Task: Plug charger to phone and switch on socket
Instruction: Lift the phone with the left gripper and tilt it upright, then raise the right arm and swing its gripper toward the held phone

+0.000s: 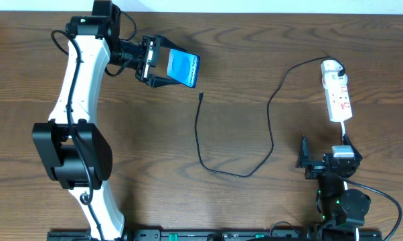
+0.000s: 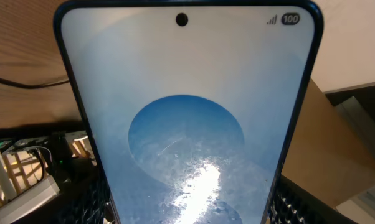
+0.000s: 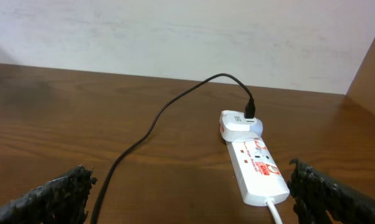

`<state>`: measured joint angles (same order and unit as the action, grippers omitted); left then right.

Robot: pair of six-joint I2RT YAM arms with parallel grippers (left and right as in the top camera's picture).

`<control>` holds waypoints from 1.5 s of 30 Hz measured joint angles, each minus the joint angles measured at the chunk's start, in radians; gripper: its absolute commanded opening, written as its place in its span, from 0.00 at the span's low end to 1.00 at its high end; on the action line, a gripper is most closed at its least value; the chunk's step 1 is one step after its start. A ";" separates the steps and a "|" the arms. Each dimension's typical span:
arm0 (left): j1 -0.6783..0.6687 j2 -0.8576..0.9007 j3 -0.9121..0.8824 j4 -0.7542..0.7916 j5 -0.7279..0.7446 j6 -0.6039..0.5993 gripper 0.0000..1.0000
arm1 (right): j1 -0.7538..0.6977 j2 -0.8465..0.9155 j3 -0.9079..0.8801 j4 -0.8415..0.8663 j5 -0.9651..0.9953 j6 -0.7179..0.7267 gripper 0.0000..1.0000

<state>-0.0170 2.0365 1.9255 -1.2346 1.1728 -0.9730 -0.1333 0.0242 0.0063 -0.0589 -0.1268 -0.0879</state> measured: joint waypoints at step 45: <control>0.000 0.000 0.000 0.000 0.000 0.000 0.67 | 0.000 0.102 0.072 0.051 -0.131 0.033 0.99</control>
<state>-0.0170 2.0365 1.9255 -1.2346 1.1728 -0.9730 -0.1333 0.1261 0.0788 -0.0078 -0.2581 -0.0547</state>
